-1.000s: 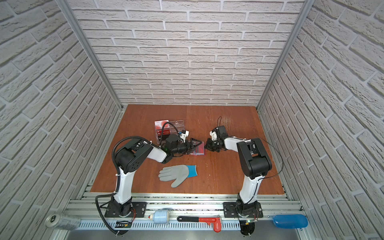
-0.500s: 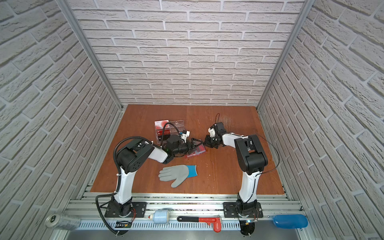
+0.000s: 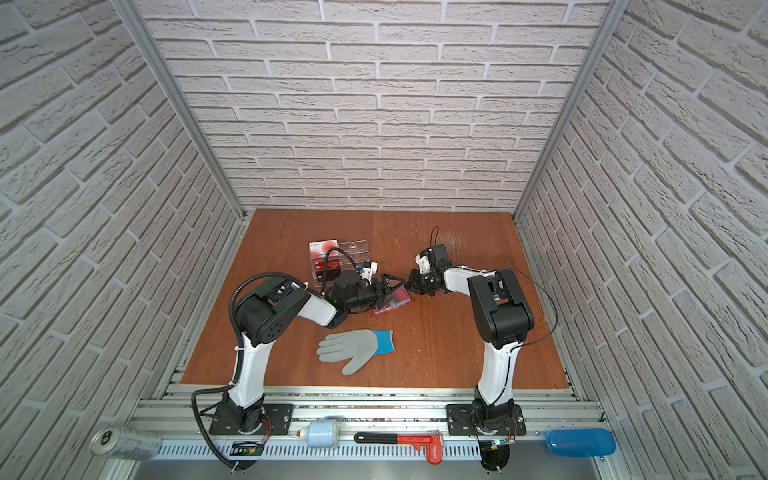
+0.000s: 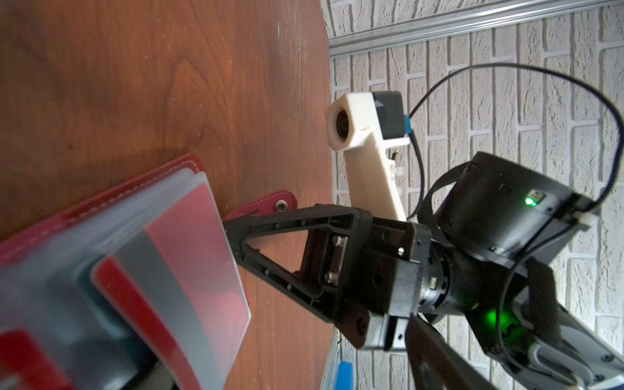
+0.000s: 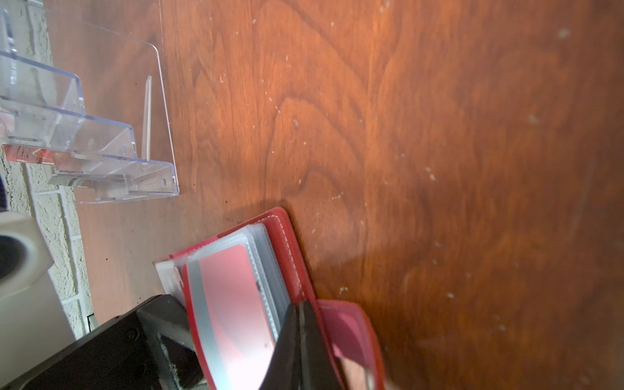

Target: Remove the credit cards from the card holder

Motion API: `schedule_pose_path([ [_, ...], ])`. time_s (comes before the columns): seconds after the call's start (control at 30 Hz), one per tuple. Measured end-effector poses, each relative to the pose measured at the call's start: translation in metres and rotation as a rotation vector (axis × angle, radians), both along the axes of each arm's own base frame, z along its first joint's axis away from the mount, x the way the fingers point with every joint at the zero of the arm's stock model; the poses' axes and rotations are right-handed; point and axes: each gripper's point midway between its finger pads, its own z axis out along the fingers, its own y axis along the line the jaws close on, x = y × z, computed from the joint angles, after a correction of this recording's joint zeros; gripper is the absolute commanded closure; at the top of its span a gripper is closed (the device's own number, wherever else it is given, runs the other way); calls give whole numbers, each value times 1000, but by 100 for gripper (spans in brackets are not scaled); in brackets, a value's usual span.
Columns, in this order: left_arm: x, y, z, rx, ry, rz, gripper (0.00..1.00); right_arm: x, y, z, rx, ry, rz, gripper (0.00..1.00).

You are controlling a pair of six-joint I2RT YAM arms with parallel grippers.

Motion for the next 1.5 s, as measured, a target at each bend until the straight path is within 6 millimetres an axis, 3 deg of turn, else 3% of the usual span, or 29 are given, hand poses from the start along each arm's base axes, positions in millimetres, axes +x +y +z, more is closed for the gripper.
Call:
schedule_pose_path([
  [0.47, 21, -6, 3, -29, 6, 60, 8, 1, 1, 0, 6, -17, -4, 94],
  [1.5, 15, -9, 5, -89, -2, -37, 9, 1, 1, -1, 7, -14, -2, 94],
])
